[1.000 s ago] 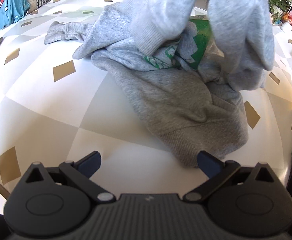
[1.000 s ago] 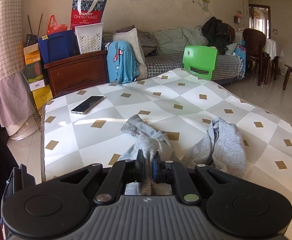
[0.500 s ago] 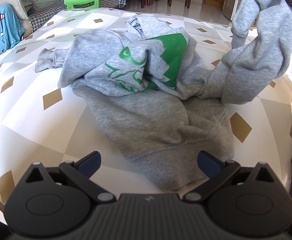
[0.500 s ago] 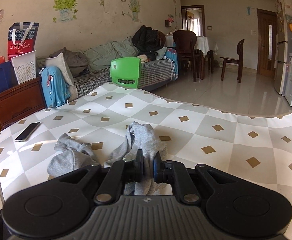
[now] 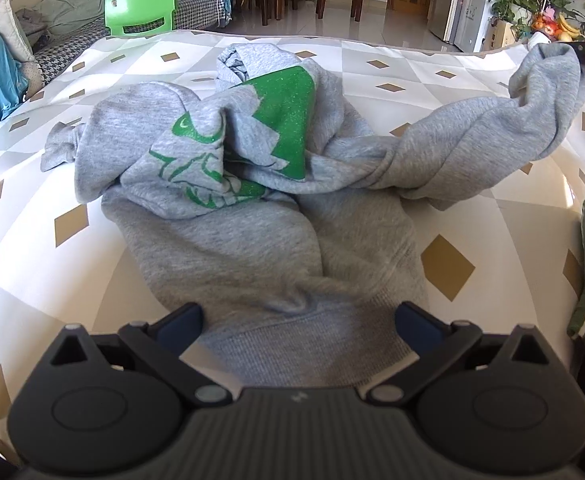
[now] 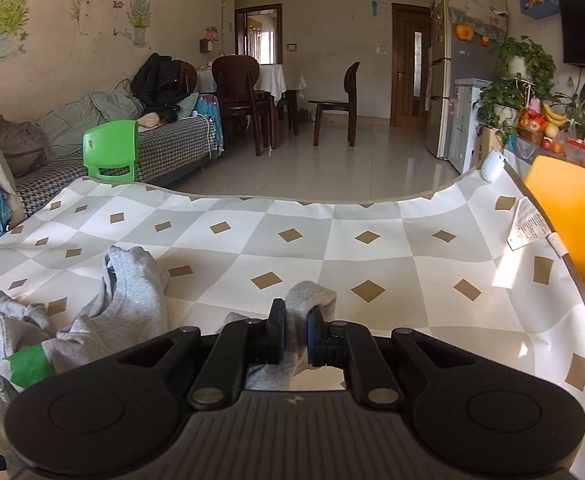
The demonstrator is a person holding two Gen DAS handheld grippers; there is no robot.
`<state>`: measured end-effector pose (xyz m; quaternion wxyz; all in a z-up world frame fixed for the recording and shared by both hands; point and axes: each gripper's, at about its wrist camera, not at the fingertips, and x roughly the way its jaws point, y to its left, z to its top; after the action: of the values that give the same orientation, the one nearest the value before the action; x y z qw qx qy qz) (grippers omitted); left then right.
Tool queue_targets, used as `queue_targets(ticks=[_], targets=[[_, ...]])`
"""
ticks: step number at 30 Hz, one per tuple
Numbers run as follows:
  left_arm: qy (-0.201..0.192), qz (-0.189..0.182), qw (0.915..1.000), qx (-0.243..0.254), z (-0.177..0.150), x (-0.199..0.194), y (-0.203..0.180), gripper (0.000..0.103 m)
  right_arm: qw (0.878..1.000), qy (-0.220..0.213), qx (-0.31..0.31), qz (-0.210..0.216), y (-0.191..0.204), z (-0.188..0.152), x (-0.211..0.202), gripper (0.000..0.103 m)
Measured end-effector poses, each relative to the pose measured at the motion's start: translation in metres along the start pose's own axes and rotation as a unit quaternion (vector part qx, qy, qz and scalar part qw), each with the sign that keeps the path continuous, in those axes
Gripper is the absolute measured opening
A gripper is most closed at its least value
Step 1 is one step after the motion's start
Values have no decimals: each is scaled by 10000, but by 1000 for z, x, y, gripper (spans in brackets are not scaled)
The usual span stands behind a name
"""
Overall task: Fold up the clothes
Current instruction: 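Lay the sleeve out flat on the bed and open the right gripper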
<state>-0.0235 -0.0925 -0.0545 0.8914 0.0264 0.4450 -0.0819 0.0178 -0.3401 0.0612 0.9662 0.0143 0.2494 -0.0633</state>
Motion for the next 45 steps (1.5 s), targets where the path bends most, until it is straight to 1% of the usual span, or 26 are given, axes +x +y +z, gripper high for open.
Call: queue_targets(ticks=[4,6,9,10,12,14,17,19,22,26,29,37,41,45], targets=[[-51,4,10000,6,3,1,-2,103,9982,-30,448,-402,-18,3,2,9],[-96,23,9999,38,4,2,-4,103,9963,38,606,-606,-25,3,6,12],[-224,53,9997,26,8,0,-5,103,9935,92,889,-702,-34,4,8,35],[-278,50,9996,10,9,-1,-5,103,9934,61,932,-670,-35,4,6,40],[-364,9,9993,-23,13,-4,-5,103,9933,24,1002,-573,-37,5,4,41],[-394,-34,9992,-58,18,-3,-5,103,9943,163,1019,-266,-33,4,8,44],[-337,33,9993,-125,22,4,-4,103,9936,536,956,267,-22,-4,16,45],[-296,73,9994,-132,24,10,-2,103,9917,827,803,576,-11,-10,21,48],[-265,140,9995,-96,27,18,0,103,9843,1343,527,1019,8,-24,30,50],[-217,254,9994,-101,28,25,4,103,9798,1596,251,1179,23,-38,36,51],[-172,273,9994,-138,29,31,7,103,9753,1785,44,1298,34,-48,41,52],[-128,330,9994,-20,27,41,6,103,9590,2278,-508,1608,65,-76,52,56],[-80,341,9994,48,24,46,5,103,9558,2405,-704,1541,71,-85,62,57],[-32,353,9993,93,23,48,4,103,9572,2397,-819,1397,72,-90,70,56]])
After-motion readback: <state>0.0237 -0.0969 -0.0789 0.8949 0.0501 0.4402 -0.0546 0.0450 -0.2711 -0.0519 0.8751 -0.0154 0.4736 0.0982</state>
